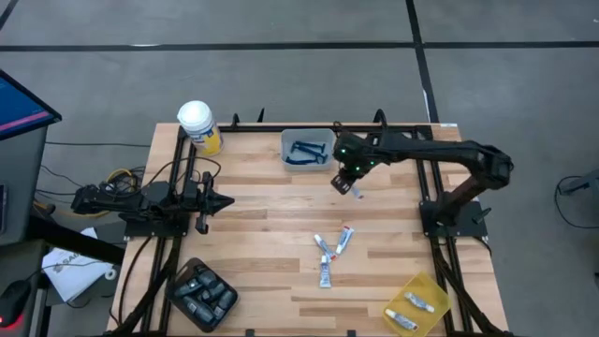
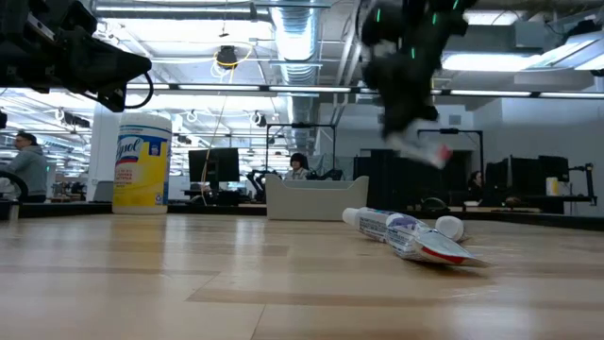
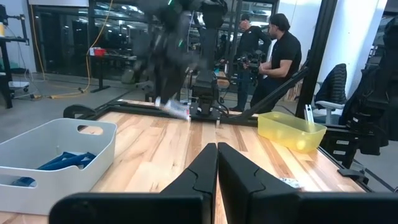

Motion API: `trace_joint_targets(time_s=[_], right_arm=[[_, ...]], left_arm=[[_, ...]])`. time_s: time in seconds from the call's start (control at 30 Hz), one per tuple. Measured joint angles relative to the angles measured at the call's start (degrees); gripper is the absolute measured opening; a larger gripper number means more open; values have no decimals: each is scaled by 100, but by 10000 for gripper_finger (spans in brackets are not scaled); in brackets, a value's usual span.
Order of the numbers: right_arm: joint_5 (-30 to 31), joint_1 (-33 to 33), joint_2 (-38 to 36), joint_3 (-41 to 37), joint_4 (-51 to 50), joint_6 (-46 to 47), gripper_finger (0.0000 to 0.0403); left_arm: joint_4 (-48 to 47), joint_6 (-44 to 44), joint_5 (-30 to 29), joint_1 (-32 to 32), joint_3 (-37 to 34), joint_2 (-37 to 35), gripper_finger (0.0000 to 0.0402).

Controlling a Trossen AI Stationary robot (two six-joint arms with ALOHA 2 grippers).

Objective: Pick & Place Travel size toiletries
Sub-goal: Put the white toothpaste into the yellow bin

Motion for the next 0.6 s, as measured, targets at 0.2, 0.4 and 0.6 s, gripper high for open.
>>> trace_joint_targets(time_s=[0.2,0.4,0.6], right_arm=[[-4,494,-926,350,781,-230,44],[-538,940,-1886,353,1790,-458,48],[-1161,1507,-2517,357,2602,-561,47]], left_arm=[[0,-1,0,0,0,0,8],[0,-1,-2,0,1,0,8],[0,0,0,1,1,0,8]])
